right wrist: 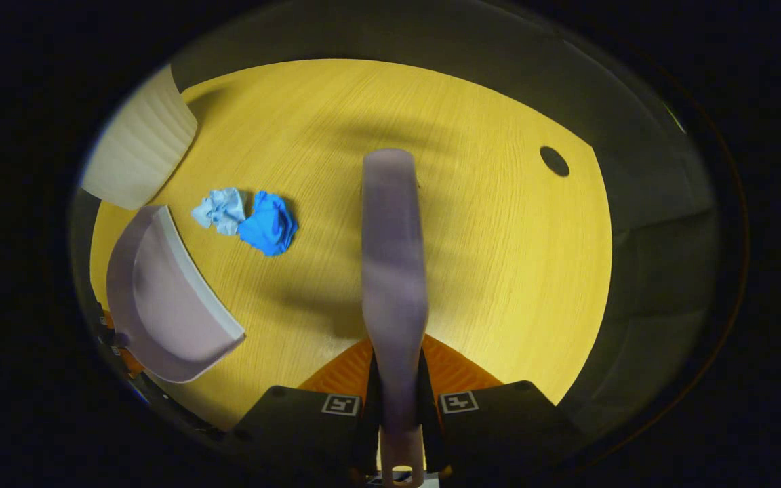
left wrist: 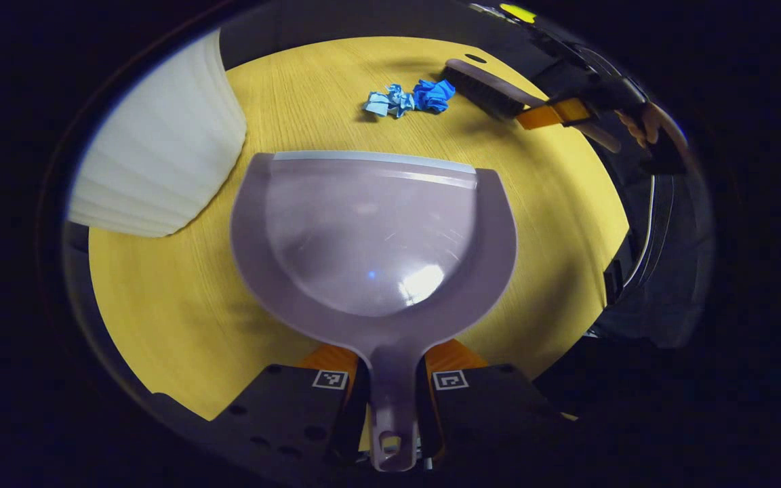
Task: Pick up the small broom and dustpan from the desktop, sweep the trash into the dustpan with the broom, and then empty the trash into the garbage bin.
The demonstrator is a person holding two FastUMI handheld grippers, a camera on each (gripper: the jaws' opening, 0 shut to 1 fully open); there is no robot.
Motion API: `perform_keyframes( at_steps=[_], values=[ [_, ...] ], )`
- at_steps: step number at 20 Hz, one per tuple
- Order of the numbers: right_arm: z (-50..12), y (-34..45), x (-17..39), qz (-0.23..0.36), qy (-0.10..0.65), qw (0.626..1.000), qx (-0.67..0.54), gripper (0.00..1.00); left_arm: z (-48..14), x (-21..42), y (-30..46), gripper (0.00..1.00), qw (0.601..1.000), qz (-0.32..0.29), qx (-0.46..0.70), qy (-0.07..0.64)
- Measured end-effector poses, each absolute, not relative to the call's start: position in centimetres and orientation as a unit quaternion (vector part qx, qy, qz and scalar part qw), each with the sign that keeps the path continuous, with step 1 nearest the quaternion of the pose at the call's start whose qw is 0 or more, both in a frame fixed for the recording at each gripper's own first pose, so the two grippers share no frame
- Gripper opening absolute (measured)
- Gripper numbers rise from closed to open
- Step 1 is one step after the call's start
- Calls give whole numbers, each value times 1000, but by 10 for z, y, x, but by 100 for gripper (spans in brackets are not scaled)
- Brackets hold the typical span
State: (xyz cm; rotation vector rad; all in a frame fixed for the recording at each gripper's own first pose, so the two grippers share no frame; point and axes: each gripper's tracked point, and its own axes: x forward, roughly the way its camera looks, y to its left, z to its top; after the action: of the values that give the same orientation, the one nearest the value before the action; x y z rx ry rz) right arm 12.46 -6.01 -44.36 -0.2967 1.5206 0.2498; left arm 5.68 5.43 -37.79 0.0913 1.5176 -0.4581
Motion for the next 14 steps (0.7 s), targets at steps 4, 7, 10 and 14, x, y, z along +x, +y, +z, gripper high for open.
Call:
perform_keyframes(
  at_steps=[4, 7, 10, 14],
  values=[
    [-456, -54, 155, 154, 673, 700, -182, 28, -378, 70, 67, 30, 687, -237, 89, 682],
    [-459, -38, 153, 189, 672, 689, -195, 28, -377, 80, 72, 29, 683, -249, 103, 678],
    [-464, -17, 143, 244, 652, 675, -245, 28, -381, 88, 78, 29, 682, -264, 116, 672],
    [-450, 18, 120, 305, 639, 654, -266, 28, -381, 93, 80, 29, 684, -274, 129, 664]
  ],
)
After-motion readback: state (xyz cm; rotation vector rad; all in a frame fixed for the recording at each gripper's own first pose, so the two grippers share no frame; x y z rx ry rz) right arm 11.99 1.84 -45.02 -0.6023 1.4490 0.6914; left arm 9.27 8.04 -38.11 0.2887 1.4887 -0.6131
